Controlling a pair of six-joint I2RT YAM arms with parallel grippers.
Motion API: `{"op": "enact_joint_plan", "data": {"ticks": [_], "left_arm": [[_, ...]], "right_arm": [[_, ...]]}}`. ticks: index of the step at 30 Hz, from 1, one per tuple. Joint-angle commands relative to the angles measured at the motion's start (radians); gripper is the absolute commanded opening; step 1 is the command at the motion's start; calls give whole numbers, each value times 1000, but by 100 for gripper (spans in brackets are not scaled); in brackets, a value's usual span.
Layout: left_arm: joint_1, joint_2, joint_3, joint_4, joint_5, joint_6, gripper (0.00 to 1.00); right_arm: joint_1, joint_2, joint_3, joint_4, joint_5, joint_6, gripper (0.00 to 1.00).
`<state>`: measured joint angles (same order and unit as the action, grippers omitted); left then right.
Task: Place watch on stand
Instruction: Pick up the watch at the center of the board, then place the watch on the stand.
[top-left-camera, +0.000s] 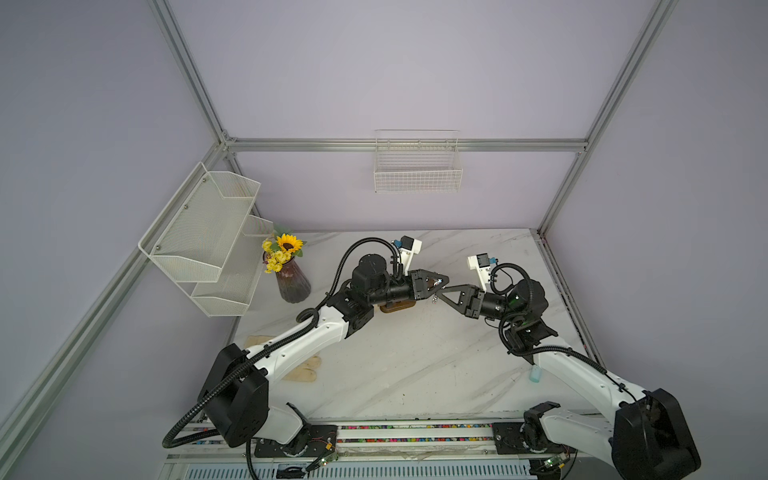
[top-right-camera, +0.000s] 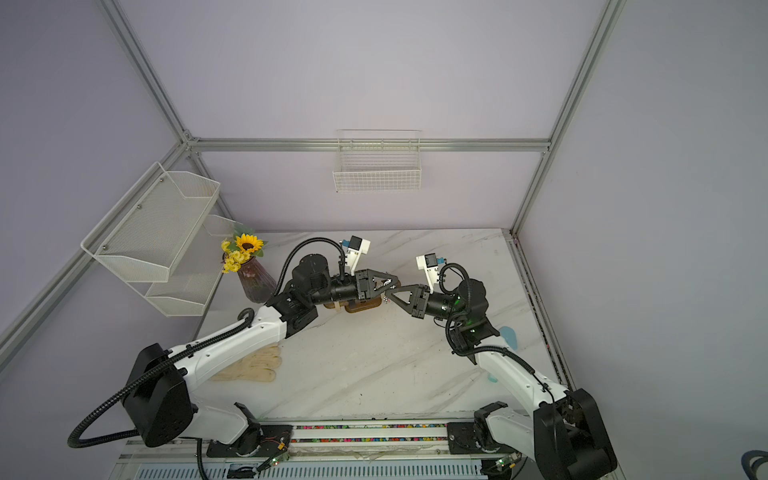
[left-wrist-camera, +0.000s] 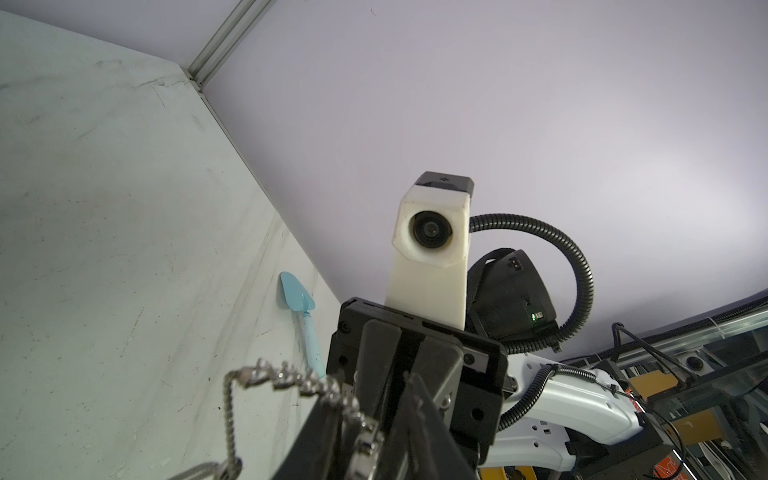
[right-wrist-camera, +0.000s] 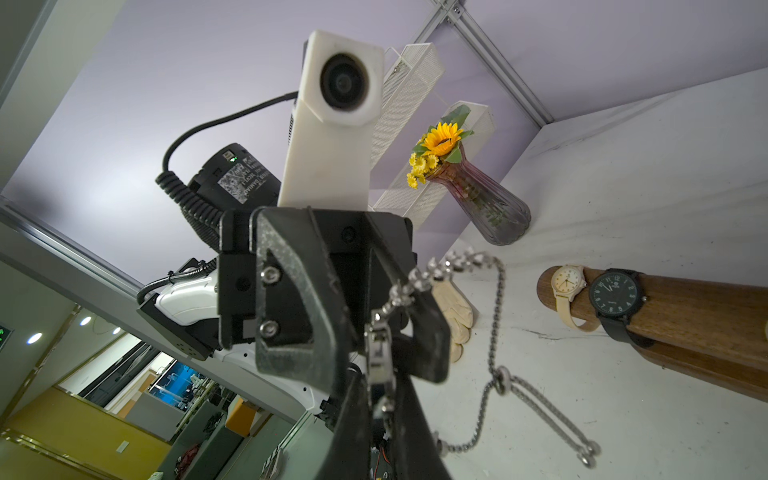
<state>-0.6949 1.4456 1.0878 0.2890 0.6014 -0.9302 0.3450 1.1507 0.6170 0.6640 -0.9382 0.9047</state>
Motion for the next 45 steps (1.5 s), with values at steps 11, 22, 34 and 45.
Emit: {"op": "enact_joint_plan", "data": {"ticks": [11, 22, 34, 45], "left_arm": [[119, -169, -40, -217, -144, 139, 61], [195, -202, -78, -407, -182, 200, 60], [254, -218, -169, -491, -154, 194, 55], [270, -202, -191, -497, -149, 186, 55]], "right_arm": [[-69, 52, 91, -235, -94, -119, 0], [-243, 369, 196, -448, -105, -299, 0], [-269, 705, 384, -408, -151, -323, 0], [-283, 914, 605, -493, -260, -360, 0]]}}
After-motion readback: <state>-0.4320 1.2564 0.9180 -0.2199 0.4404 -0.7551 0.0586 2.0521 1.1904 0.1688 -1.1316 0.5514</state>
